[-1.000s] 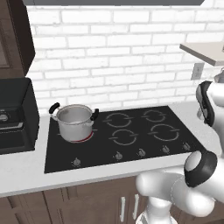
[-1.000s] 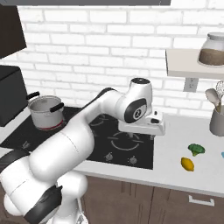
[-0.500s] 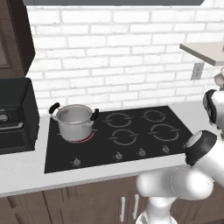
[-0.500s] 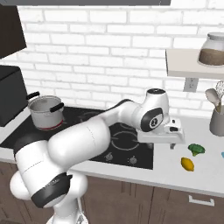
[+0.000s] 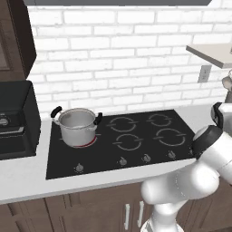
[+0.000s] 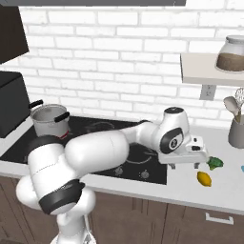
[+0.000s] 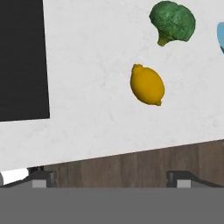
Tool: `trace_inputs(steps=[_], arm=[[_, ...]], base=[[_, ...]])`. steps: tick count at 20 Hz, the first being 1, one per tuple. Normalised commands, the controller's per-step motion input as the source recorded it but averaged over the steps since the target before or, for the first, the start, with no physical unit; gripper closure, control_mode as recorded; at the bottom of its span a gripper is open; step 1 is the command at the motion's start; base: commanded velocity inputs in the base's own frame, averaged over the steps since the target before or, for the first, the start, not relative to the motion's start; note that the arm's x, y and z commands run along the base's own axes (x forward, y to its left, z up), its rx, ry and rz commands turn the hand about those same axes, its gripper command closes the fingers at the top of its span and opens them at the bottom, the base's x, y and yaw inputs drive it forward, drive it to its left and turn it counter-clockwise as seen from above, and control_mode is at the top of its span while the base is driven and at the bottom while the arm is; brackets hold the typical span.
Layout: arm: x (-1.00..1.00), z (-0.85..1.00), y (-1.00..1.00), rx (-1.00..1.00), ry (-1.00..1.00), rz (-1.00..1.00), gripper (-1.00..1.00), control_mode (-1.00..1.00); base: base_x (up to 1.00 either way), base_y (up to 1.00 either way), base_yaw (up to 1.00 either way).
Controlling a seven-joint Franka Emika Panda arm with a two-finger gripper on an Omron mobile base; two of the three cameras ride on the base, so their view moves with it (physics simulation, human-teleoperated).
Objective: Put the broccoli and lemon in the pot. Retrieve the spatula and lightly stir the vegetables in the pot.
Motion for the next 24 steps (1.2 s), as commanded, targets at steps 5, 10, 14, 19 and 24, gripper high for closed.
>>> trace_inputs(steps=[5, 10, 14, 19, 24], arm=[[0.00, -0.16, -0.36, 0.00, -0.06, 0.01, -1.00, -1.00], [0.06, -0.15, -0.33, 0.00, -0.09, 0.03, -1.00, -1.00], [0.16, -0.24, -0.28, 0.00, -0.07, 0.05, -1.00, -1.00], [0.16, -0.22, -0.21, 0.00, -0.04, 0.10, -1.00, -1.00], [0.21, -0.16, -0.21, 0.00, 0.00, 0.09, -1.00, -1.00]], base=[[0.00, 0.00, 0.00], [0.00, 0.00, 0.00], [0.00, 0.00, 0.00], [0.00, 0.00, 0.00], [0.00, 0.00, 0.00]])
